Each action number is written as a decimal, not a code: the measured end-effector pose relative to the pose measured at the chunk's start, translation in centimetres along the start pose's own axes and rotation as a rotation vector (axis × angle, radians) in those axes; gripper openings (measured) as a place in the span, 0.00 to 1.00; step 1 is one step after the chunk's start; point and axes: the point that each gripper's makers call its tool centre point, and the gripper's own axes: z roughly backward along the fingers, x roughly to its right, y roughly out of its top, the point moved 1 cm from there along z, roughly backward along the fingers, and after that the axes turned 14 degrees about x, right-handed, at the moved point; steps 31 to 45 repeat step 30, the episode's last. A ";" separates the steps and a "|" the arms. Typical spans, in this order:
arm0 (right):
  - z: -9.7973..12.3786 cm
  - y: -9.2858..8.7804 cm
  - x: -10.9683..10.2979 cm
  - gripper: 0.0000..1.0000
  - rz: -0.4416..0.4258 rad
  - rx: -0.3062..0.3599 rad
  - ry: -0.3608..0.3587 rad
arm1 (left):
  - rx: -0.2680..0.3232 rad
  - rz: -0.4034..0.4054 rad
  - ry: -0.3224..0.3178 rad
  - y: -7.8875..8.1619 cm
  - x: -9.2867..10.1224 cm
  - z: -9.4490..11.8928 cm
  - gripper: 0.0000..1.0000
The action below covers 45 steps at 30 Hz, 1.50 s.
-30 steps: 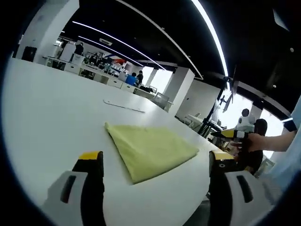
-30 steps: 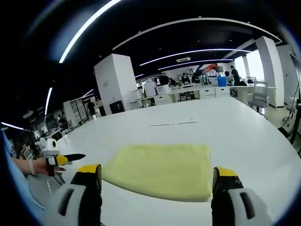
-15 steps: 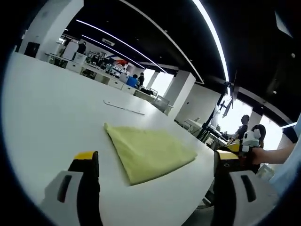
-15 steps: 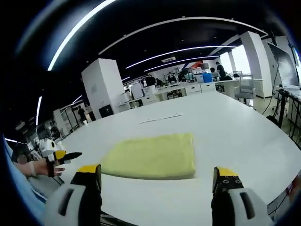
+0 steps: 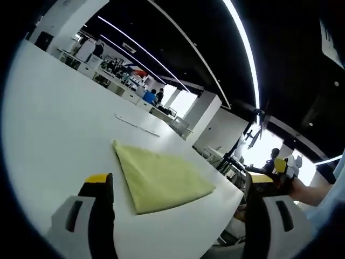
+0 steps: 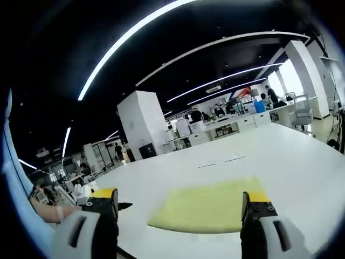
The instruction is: Fold the garment on the visible template until the final outline fits inside the template.
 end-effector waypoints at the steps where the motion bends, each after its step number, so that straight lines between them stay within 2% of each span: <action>1: 0.2 -0.1 0.4 0.96 -0.009 -0.005 -0.011 | -0.004 -0.005 0.001 -0.1 0.0 0.0 0.99; 4: 0.9 0.0 1.4 0.96 -0.027 0.009 -0.037 | -0.017 -0.004 -0.003 -0.3 0.2 0.0 0.99; 8: 1.8 -0.3 2.5 0.96 -0.010 -0.009 -0.067 | -0.042 -0.014 -0.004 -0.8 0.5 0.3 0.99; 9: 2.0 -0.5 2.8 0.96 -0.005 -0.021 -0.071 | -0.076 -0.043 0.000 -1.3 0.4 0.4 0.99; 11: 2.8 -1.7 4.0 0.97 0.058 -0.096 -0.095 | -0.131 -0.115 0.002 -2.2 0.0 0.6 0.99; 12: 3.0 -1.9 4.3 0.96 0.079 -0.111 -0.097 | -0.145 -0.122 -0.004 -2.5 0.2 0.7 0.99; 14: 3.1 -2.1 4.6 0.97 0.063 -0.109 -0.100 | -0.148 -0.108 -0.009 -2.7 0.6 0.6 0.99; 22: 3.7 -3.2 7.5 0.99 0.074 -0.160 -0.144 | -0.222 -0.147 -0.008 -3.8 -0.2 1.1 0.99; 26: 3.8 -3.7 8.6 0.99 0.093 -0.207 -0.144 | -0.234 -0.151 -0.010 -4.0 -0.3 1.1 0.99; 29: 3.8 -3.7 9.0 0.99 0.096 -0.218 -0.143 | -0.252 -0.159 -0.002 -4.3 -0.7 1.3 0.99; 45: 3.8 -3.7 9.1 0.99 0.098 -0.219 -0.144 | -0.256 -0.162 -0.002 -4.4 -0.8 1.3 0.98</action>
